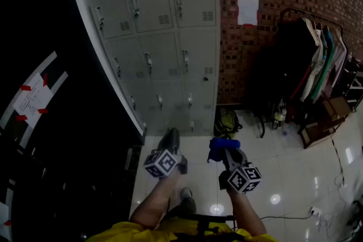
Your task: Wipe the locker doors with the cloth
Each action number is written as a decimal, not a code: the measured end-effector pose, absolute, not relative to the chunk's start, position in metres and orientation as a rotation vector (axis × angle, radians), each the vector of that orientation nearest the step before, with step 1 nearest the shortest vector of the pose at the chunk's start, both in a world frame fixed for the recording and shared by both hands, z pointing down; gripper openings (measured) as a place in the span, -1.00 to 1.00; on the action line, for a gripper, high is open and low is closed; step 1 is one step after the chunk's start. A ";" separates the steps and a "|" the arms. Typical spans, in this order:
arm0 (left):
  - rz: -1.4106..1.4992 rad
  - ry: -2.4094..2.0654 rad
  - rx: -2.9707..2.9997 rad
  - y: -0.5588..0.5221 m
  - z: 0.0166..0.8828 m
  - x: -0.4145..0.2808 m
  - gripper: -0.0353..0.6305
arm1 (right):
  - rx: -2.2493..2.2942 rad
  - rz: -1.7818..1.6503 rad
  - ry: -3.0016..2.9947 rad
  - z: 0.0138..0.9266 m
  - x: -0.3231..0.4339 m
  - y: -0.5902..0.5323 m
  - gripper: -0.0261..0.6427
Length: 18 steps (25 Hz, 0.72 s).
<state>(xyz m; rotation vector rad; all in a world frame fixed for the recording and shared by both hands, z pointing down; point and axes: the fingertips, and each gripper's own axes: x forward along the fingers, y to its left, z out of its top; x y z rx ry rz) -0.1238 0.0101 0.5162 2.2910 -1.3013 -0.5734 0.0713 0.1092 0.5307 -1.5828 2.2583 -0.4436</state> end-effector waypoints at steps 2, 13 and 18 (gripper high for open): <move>-0.567 -1.304 2.276 -0.027 0.525 -0.121 -0.92 | -1.590 -0.448 2.253 0.536 0.074 0.075 -0.71; -0.600 -1.178 2.319 -0.336 0.516 -0.063 -0.92 | -1.631 -0.384 2.218 0.515 0.111 -0.244 -0.71; -0.588 -1.239 2.444 -0.452 0.465 -0.052 -0.92 | -1.649 -0.308 2.208 0.476 0.124 -0.358 -0.71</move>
